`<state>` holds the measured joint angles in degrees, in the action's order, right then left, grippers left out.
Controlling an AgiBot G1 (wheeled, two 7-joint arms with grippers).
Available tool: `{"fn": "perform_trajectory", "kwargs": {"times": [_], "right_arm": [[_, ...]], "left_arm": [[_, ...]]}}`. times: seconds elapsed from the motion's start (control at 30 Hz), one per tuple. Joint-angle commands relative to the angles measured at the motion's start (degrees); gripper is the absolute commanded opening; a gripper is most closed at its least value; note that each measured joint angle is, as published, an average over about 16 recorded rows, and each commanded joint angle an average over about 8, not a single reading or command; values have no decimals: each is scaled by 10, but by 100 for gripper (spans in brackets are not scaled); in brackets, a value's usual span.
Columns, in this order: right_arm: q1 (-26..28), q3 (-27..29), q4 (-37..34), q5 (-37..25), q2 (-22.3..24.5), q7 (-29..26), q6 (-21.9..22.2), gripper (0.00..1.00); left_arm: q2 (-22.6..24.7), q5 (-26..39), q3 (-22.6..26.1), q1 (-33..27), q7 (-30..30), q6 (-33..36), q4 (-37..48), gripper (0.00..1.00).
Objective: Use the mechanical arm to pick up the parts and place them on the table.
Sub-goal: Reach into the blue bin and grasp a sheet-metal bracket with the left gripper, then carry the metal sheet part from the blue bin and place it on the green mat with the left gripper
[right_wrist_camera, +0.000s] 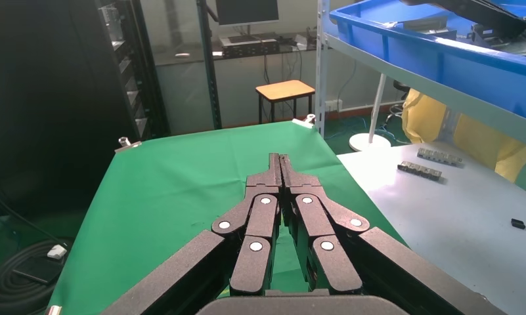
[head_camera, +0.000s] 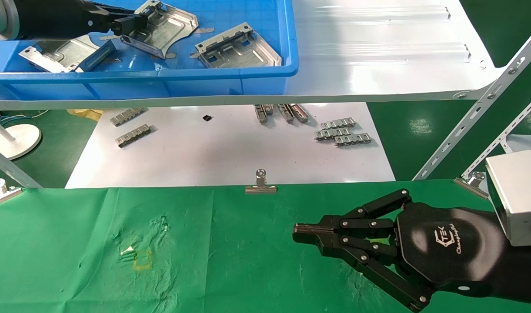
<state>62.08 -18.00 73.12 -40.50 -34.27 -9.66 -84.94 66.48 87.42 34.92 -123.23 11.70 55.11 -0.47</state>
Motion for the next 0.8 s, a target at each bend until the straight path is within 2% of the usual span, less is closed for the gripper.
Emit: {"fn": "perform_trajectory", "kwargs": {"times": [0.03, 0.07, 0.13, 0.33, 0.4, 0.63, 0.8], "right_arm": [[0, 0, 0, 0, 0, 0, 0, 0], [0, 0, 0, 0, 0, 0, 0, 1], [0, 0, 0, 0, 0, 0, 0, 10], [0, 0, 0, 0, 0, 0, 0, 84], [0, 0, 0, 0, 0, 0, 0, 100], [0, 0, 0, 0, 0, 0, 0, 100], [0, 0, 0, 0, 0, 0, 0, 100]], "left_arm": [[-2, -3, -2, 0, 1, 9, -1, 0], [-6, -8, -6, -1, -4, 18, -4, 0], [-13, -19, -13, -2, -17, 38, -13, 0], [-42, -55, -36, -3, -79, 136, -43, 0], [-54, -68, -44, 0, -104, 181, -53, 0], [-101, -110, -64, 13, -204, 337, -84, 0], [-143, -134, -53, 42, -255, 369, -138, 0]]}}
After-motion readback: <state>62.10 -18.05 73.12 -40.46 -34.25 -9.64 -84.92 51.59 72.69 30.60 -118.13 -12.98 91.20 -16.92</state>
